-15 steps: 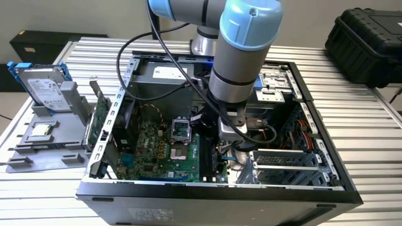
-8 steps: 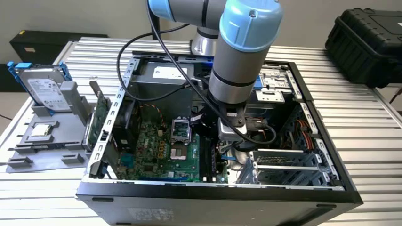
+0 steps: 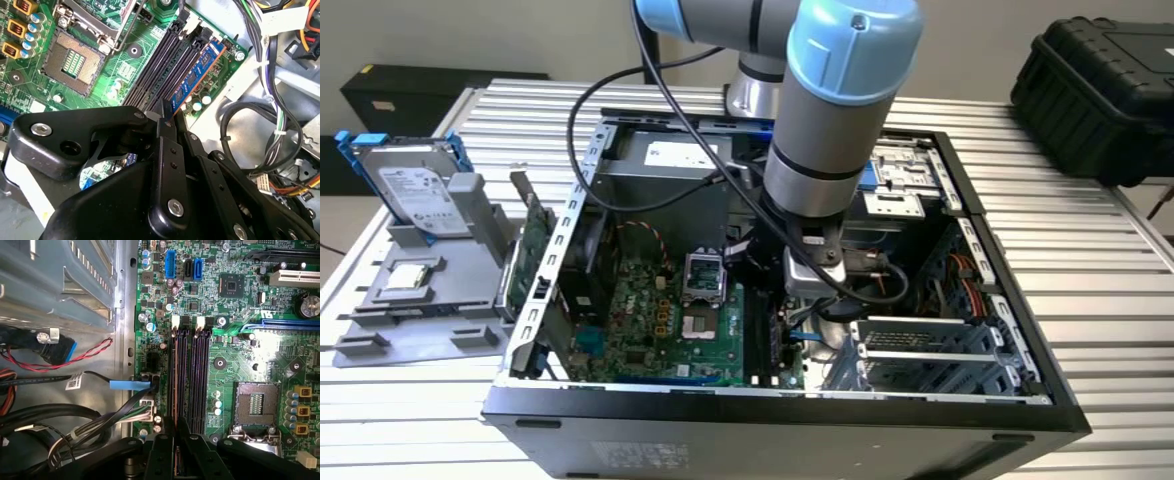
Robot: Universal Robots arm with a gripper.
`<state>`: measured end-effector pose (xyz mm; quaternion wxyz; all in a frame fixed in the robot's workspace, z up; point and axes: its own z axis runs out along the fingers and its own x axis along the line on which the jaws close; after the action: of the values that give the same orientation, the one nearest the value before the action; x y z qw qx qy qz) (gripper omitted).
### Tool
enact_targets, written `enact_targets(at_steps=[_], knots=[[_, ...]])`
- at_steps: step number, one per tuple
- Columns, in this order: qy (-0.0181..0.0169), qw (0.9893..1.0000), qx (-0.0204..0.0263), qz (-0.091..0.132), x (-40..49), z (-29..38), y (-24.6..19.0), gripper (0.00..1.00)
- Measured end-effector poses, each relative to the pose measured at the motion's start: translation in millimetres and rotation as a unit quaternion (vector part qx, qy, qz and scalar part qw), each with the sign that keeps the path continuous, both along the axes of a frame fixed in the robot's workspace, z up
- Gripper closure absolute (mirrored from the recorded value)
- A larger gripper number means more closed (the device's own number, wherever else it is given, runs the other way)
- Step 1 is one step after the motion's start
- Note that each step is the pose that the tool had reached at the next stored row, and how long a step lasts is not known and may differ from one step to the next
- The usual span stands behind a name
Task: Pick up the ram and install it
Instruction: 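Insert the ram into the slot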
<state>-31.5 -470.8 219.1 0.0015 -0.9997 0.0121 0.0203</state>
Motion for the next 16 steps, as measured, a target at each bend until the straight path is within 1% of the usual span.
enact_targets(at_steps=[4, 13, 16], knots=[[0.0, 1.0, 0.0, 0.0, 0.0, 2.0, -1.3, 1.0], [0.0004, 1.0, 0.0, 0.0, 0.0, 2.1, -7.0, 1.0], [0.0004, 1.0, 0.0, 0.0, 0.0, 2.2, -7.5, 1.0]])
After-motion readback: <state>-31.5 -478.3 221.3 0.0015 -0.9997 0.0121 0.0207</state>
